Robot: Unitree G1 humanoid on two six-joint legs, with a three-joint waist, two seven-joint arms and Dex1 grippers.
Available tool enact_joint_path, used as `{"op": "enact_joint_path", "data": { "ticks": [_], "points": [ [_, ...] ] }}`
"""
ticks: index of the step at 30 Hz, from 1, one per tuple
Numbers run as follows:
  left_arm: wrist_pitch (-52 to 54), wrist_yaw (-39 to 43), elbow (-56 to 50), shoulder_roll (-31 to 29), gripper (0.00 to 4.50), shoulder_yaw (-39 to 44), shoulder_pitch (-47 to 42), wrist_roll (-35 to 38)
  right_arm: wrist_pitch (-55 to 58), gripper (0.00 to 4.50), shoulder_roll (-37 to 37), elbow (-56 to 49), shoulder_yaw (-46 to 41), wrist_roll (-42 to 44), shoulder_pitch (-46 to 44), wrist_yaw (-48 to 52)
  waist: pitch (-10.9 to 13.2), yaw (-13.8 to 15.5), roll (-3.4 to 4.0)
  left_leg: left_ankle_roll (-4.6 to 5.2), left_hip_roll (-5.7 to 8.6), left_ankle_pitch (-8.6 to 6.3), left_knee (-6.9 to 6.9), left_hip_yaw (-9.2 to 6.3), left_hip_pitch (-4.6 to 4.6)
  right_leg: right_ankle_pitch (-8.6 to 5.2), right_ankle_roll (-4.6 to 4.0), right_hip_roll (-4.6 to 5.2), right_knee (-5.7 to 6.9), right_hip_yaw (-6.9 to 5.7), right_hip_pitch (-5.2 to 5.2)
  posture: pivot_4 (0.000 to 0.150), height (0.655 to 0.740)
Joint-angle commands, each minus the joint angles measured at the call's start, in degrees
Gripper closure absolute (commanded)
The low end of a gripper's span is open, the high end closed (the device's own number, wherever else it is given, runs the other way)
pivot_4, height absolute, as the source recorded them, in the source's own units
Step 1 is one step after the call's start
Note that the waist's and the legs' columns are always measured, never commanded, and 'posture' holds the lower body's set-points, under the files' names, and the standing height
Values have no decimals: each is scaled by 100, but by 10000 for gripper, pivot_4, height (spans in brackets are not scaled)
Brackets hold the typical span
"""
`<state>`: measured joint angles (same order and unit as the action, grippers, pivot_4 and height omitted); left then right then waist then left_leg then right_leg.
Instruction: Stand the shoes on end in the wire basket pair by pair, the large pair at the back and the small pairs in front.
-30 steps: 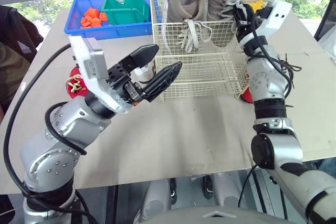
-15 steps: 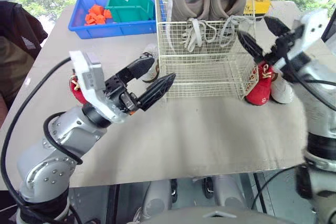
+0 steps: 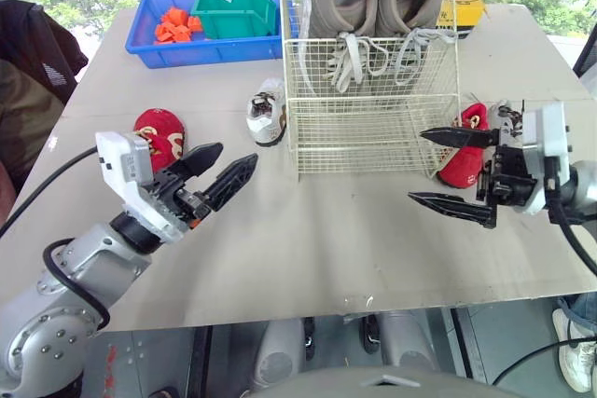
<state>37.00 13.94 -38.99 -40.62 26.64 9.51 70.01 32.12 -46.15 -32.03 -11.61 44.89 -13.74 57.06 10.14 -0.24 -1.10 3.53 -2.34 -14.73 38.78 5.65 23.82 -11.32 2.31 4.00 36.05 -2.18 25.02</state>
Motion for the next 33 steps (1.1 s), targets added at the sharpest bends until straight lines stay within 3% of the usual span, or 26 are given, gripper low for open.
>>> {"op": "enact_joint_path", "data": {
  "ticks": [1, 5, 8, 15, 24, 28, 33],
  "points": [
    [226, -509, 295, -98, 0, 172, -175, 233, -149, 558, 74, -363, 66, 4, 32, -103, 0, 17, 0, 0, -1, 0, 0, -1, 0, 1, -2, 1, 0, 0, -1, 1500, 7400],
    [330, -475, 894, -360, 0, 386, -555, 141, -145, 558, 154, -616, 191, 107, -97, -218, 0, 67, -1, -1, 0, 0, 0, -2, 1, 11, -18, 2, -2, -4, -1, 1500, 7400],
    [260, -644, 1317, -513, 0, 430, -609, -608, -27, 558, 192, -697, 372, 133, -253, -362, 1, 62, -1, -2, -1, 0, -3, 0, 1, 11, -19, 1, -3, -7, 2, 1500, 7400],
    [140, -1888, 887, 97, 0, 398, -424, -2089, -59, 558, 232, -549, 426, 330, -298, -158, 0, 108, -15, -18, 4, 9, -15, 4, 5, 14, -23, 10, -18, -5, 1, 1500, 7400],
    [-389, -1473, 1836, 556, 0, -279, -864, -3446, -197, 558, 372, -400, 619, 194, -356, -96, -5, 108, -19, -1, 1, -1, -15, -1, 1, 26, -41, 11, -16, -16, 0, 1500, 7400],
    [-906, -857, 1190, 895, 0, -325, -1046, -3205, -130, 558, 348, -467, 559, 268, -349, -191, -5, 102, -29, -2, -1, 0, -14, 3, 6, 26, -41, 14, -18, -12, 2, 1500, 7400],
    [-334, -607, 1116, 987, 0, -853, -1773, -2951, -77, 558, 297, -524, 554, 256, -362, -325, -9, 138, -35, -11, 2, 5, -13, -4, 7, 26, -41, 18, -19, -22, -3, 1500, 7400]
  ]
}}
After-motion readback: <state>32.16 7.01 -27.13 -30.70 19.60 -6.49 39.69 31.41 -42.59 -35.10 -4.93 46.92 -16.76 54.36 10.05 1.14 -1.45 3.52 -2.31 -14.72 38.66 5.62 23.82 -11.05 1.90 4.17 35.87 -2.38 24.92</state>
